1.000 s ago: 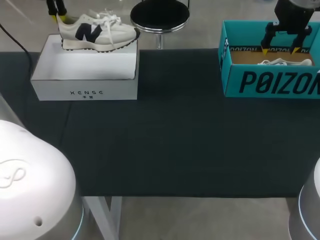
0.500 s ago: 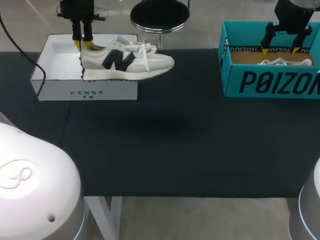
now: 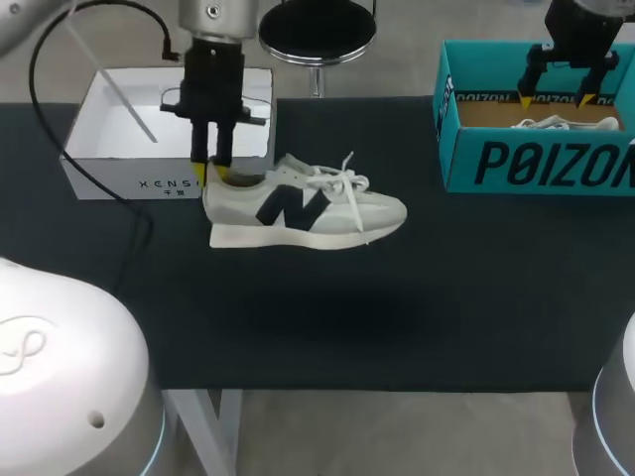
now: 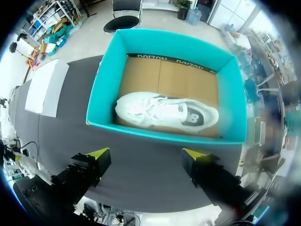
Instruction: Take the shoe out of the shoebox, open the shoe tongue, remove and reinsert the insole, then place the shoe into the shoebox
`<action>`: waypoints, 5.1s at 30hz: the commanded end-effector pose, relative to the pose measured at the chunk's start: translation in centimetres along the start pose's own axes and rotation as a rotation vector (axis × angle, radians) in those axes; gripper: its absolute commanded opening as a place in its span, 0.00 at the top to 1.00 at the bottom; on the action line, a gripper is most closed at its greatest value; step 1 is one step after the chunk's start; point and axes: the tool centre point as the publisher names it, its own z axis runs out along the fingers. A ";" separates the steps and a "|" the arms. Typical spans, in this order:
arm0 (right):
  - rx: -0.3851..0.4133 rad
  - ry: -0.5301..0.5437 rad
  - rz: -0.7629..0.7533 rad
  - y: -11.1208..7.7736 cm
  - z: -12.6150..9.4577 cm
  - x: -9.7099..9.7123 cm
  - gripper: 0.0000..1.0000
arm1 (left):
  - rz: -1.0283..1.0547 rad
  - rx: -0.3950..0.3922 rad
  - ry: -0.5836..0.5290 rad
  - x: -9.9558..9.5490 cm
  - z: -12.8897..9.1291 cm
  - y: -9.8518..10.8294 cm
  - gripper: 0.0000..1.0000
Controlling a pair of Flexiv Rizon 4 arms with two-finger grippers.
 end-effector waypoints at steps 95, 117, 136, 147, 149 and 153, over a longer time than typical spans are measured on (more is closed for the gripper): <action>-0.001 0.001 0.000 0.0 0.1 0.0 0.00 | -0.199 -0.499 -0.477 -9.0 4.1 4.7 0.00; -0.001 0.001 0.000 0.0 0.1 0.0 0.00 | -0.387 -0.041 -1.141 2.2 12.6 1.0 0.00; -0.001 0.001 0.000 0.0 0.1 0.0 0.00 | -0.521 0.118 -1.193 2.1 12.9 2.0 0.00; -0.001 0.001 0.000 0.0 0.1 0.0 0.00 | -0.782 0.738 -1.346 0.2 14.0 4.7 0.00; -0.001 0.001 0.000 0.0 0.1 0.0 0.00 | -0.785 0.755 -1.341 -0.4 14.1 4.9 0.00; -0.001 0.001 0.000 0.0 0.1 0.0 0.00 | -0.795 0.821 -1.333 -1.7 14.3 5.3 0.00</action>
